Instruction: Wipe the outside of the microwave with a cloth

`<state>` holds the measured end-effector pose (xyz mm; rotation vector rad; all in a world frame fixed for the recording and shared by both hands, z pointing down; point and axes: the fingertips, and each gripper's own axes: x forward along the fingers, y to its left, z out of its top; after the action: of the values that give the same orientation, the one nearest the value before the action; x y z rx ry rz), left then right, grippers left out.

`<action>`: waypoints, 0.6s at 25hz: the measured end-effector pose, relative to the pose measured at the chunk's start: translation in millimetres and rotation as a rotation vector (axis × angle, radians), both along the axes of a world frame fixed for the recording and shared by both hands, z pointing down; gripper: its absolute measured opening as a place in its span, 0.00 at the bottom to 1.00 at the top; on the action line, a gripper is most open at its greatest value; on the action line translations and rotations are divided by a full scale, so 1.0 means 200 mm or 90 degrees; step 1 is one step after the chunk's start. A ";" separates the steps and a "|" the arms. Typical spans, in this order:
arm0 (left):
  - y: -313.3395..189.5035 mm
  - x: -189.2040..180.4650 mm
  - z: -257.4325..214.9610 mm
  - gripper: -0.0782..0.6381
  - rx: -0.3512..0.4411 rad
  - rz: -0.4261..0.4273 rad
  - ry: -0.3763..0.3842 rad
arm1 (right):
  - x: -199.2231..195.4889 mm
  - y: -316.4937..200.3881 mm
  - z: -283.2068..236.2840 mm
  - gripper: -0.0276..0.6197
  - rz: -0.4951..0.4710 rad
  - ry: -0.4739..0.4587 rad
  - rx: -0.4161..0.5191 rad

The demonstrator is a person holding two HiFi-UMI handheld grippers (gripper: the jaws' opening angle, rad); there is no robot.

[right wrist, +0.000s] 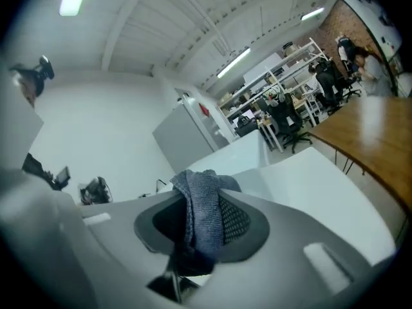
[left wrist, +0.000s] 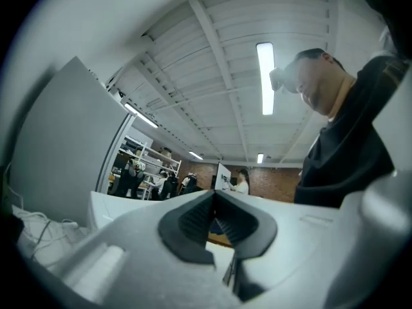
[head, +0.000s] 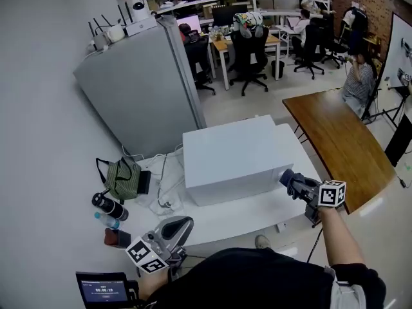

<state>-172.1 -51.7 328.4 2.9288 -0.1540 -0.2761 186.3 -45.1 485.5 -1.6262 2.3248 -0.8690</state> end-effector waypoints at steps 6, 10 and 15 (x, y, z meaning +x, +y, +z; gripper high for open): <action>0.07 -0.19 -0.03 0.12 -0.022 0.086 0.017 | -0.57 0.15 -0.38 0.19 -0.025 -0.104 0.129; 0.25 -0.22 -0.14 0.12 0.004 0.111 0.017 | -0.75 0.35 -0.65 0.19 -0.061 -0.100 0.215; 0.52 -0.17 -0.10 0.12 0.022 0.089 0.005 | -0.80 0.69 -0.80 0.19 -0.111 -0.045 0.282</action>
<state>-206.2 53.2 307.5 2.9538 0.0581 -0.2697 25.9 92.2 325.1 -1.2079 2.4121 -0.3862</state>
